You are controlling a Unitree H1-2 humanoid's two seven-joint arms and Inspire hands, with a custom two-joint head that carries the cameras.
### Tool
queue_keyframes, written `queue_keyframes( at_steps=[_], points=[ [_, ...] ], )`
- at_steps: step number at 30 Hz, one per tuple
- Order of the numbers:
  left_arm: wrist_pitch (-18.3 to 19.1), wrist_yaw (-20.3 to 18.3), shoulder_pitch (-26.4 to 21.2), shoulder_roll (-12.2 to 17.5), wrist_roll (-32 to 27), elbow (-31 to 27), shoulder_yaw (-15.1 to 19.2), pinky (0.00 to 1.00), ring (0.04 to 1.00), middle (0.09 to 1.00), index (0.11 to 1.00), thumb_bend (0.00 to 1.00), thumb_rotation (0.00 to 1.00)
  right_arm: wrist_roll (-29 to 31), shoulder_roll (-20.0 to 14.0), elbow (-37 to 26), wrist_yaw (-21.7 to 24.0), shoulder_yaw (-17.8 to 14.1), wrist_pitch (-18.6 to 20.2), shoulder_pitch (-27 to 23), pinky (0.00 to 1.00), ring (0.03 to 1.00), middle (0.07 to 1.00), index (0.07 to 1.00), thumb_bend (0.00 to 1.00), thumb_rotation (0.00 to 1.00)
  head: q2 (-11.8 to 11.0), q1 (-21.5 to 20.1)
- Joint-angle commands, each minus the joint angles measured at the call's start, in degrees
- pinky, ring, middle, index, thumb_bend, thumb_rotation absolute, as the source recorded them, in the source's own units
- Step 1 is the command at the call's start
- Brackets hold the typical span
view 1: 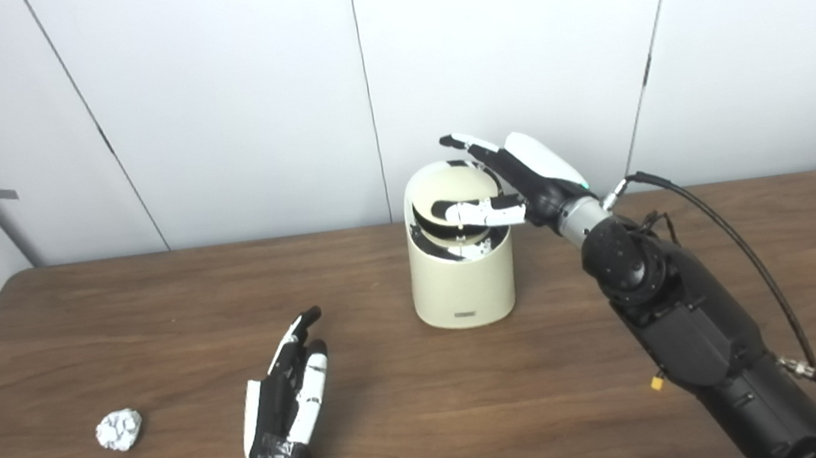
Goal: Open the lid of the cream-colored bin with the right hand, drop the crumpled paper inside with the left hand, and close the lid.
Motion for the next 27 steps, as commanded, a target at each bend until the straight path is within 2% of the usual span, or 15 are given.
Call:
queue_keyframes(
  at_steps=[1, 3, 8, 16, 27],
  points=[
    [-0.4, 0.5, 1.7, -0.4, 0.6, 0.2, -0.4, 1.00, 1.000, 0.976, 0.893, 0.36, 0.65, -0.1, -1.0, -1.8, -0.6, -1.5, 0.3, -2.9, 0.87, 0.931, 0.932, 0.911, 0.42, 0.68, 0.1, 0.1],
    [-0.4, 0.6, 1.7, -0.3, 0.6, 0.2, -0.3, 1.00, 1.000, 0.972, 0.885, 0.35, 0.65, 0.2, -1.3, -2.0, -0.6, -2.2, 0.8, -2.5, 0.87, 0.926, 0.929, 0.909, 0.43, 0.71, 0.1, -0.1],
    [0.0, 0.2, 1.8, 0.2, 0.6, 0.0, -0.2, 1.00, 1.000, 0.979, 0.906, 0.34, 0.65, 1.1, -2.2, -3.9, 0.1, -4.0, 2.7, -1.1, 0.87, 0.923, 0.934, 0.917, 0.43, 0.73, 0.2, -0.5],
    [-0.1, -0.3, 1.7, 1.1, 0.5, -0.1, -0.2, 1.00, 1.000, 0.982, 0.923, 0.34, 0.67, 2.5, -3.7, -7.1, 1.4, -6.3, 6.2, 0.4, 0.83, 0.909, 0.929, 0.927, 0.42, 0.69, 0.4, -1.3],
    [0.9, -0.7, 1.7, 1.2, -1.1, -0.8, 0.3, 1.00, 1.000, 0.986, 0.938, 0.31, 0.63, 5.1, -4.8, -12.1, 0.8, -8.9, 5.8, 5.5, 0.79, 0.886, 0.922, 0.921, 0.42, 0.74, 0.9, -1.7]
  ],
)
